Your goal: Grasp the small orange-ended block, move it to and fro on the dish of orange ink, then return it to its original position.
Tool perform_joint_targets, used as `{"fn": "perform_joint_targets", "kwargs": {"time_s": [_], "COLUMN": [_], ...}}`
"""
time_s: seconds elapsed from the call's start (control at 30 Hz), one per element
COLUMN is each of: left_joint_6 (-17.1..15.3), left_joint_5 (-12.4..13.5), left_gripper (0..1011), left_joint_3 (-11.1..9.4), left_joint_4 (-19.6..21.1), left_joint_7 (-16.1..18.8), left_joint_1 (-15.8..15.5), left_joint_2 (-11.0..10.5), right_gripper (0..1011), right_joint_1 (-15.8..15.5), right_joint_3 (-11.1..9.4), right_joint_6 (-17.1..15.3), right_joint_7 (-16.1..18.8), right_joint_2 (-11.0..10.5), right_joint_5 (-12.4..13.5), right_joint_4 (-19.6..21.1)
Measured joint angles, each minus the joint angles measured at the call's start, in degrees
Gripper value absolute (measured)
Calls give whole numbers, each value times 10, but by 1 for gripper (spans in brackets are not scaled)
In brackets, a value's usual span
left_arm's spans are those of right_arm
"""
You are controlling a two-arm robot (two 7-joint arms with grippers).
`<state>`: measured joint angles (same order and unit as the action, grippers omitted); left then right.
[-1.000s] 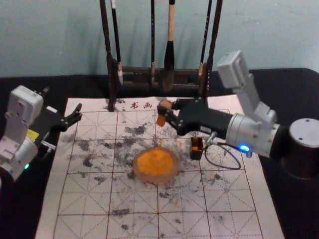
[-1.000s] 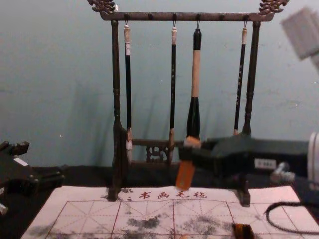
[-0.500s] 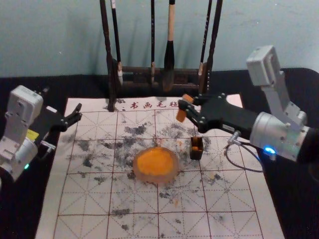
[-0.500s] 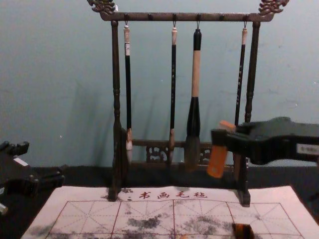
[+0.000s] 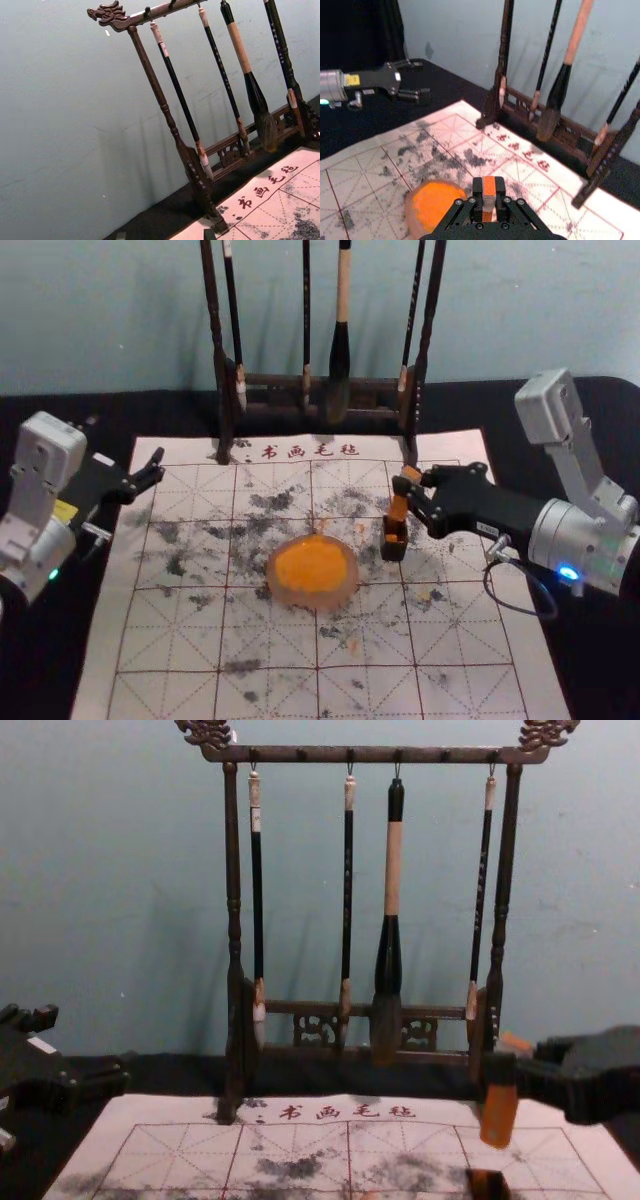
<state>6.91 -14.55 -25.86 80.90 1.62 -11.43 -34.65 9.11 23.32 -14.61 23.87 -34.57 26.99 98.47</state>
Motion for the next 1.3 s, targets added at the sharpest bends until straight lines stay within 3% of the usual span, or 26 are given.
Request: {"fn": "perform_joint_targets", "kwargs": {"time_s": [1.3], "left_joint_6": [0], "left_joint_5": [0], "left_gripper": [1001], "left_joint_3": [0], "left_joint_4": [0], "left_joint_7": [0], "left_joint_1": [0], "left_joint_2": [0], "right_gripper": [111], "right_joint_1": [5], "right_joint_3": [4], "right_joint_6": [-21], "right_joint_7": [-17], "right_joint_2": [43], "right_joint_5": [-38], "right_joint_4": [-59]}}
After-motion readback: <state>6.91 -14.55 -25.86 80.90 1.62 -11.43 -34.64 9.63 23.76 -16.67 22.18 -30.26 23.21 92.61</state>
